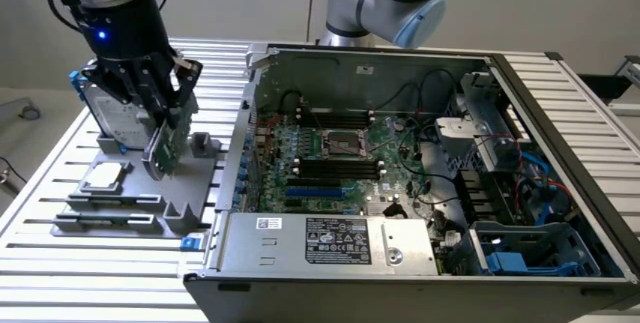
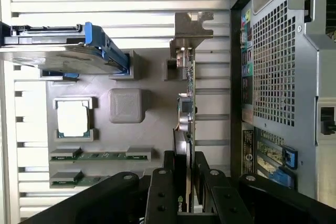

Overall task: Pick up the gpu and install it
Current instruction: 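Pick up the gpu and move the gpu toward the slot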

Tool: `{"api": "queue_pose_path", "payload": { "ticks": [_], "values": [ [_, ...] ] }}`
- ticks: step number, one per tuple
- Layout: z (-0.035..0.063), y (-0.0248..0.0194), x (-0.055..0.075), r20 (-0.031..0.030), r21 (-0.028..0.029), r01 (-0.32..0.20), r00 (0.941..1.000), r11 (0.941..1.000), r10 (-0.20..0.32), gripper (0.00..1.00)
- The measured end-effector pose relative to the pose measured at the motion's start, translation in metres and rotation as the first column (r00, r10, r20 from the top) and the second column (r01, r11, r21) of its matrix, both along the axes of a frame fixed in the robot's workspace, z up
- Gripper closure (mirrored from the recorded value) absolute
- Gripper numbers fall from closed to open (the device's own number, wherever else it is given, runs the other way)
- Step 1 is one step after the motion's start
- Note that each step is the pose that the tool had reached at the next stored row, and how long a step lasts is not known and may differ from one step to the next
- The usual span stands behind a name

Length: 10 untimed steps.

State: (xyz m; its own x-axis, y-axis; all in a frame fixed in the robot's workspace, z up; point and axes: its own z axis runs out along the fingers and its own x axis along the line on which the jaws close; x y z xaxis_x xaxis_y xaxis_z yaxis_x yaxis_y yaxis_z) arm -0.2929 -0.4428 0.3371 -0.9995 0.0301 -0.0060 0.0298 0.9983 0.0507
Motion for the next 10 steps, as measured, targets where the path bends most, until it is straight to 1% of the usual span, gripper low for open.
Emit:
{"api": "queue_pose_path", "payload": {
  "ticks": [6,10],
  "values": [
    [0.0273,-0.0001,0.001,-0.0001,0.0000,0.000,1.0000,1.0000,0.000,0.74],
    [0.0454,0.0000,0.009,-0.0003,0.0000,0.000,1.0000,1.0000,0.000,0.74]
  ]
}}
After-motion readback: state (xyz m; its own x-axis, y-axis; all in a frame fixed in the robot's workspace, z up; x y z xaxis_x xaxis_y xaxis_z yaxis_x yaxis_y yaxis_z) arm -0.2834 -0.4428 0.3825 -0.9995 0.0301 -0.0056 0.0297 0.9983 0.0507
